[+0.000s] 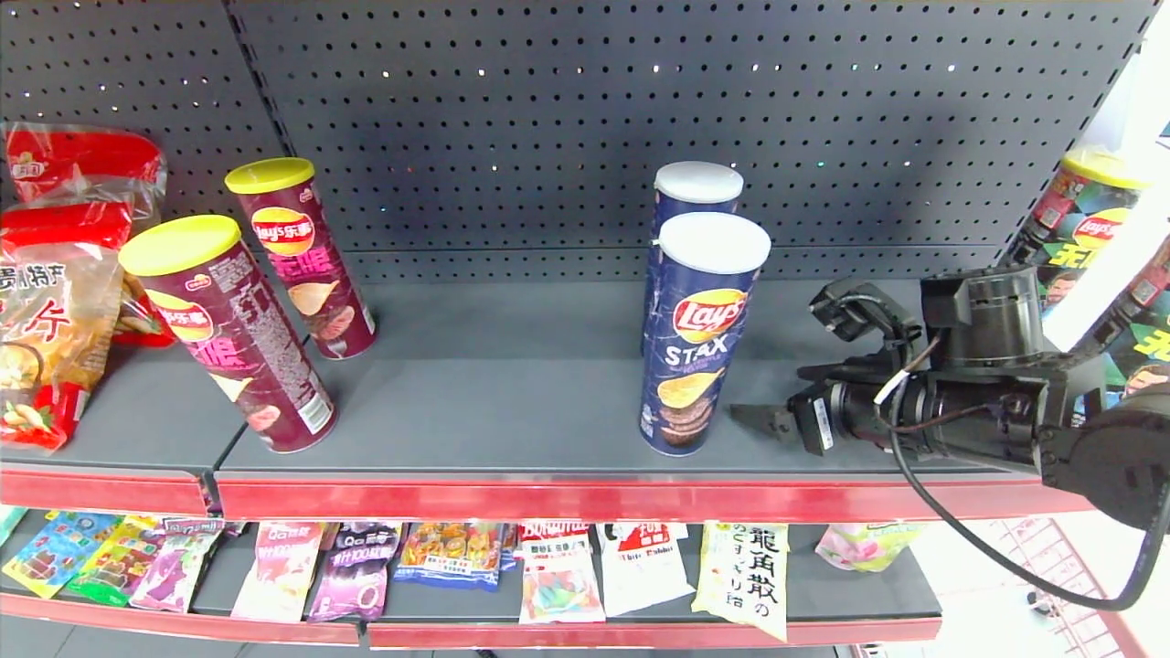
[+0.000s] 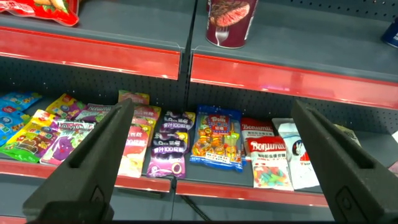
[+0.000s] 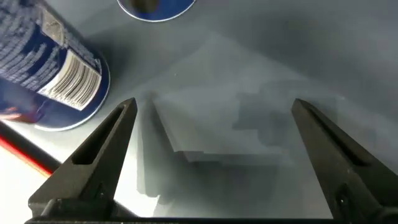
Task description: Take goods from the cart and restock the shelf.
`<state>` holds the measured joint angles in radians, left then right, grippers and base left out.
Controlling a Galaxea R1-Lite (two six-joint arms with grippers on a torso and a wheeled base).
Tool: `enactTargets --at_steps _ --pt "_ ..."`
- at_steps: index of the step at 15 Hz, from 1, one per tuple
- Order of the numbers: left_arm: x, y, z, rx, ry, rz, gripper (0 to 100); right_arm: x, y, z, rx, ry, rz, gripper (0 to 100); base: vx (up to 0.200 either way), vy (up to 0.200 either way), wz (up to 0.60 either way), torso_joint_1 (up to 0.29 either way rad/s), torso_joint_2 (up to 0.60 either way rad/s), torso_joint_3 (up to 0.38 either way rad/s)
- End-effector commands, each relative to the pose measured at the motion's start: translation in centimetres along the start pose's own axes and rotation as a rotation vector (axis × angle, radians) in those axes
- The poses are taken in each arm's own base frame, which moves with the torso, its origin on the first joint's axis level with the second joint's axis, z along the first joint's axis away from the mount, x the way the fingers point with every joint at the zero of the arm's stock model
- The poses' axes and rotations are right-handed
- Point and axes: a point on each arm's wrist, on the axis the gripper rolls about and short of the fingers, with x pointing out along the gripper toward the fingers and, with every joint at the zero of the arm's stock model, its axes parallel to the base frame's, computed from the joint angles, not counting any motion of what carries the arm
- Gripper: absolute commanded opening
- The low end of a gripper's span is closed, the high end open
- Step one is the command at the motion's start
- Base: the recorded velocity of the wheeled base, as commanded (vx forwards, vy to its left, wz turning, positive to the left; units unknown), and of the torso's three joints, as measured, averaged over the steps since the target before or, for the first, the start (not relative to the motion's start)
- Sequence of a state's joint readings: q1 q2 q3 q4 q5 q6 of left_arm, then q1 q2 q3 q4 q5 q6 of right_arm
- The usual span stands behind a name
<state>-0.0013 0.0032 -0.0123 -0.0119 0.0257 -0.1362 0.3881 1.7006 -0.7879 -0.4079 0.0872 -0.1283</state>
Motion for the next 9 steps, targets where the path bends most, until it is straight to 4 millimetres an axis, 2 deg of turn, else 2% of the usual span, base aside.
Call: enactTargets --at_steps 1,9 --pt "0.0 0.0 0.0 0.0 0.001 0.0 100 0.5 0.4 -0.1 -0.005 0.009 0.014 100 0.0 0.0 0.0 0.0 0.0 0.0" --pt "0.0 0.0 0.0 0.0 0.001 0.002 100 0.5 2.0 -0.1 -0.028 0.012 0.061 100 0.0 0.0 0.0 0.0 0.0 0.0"
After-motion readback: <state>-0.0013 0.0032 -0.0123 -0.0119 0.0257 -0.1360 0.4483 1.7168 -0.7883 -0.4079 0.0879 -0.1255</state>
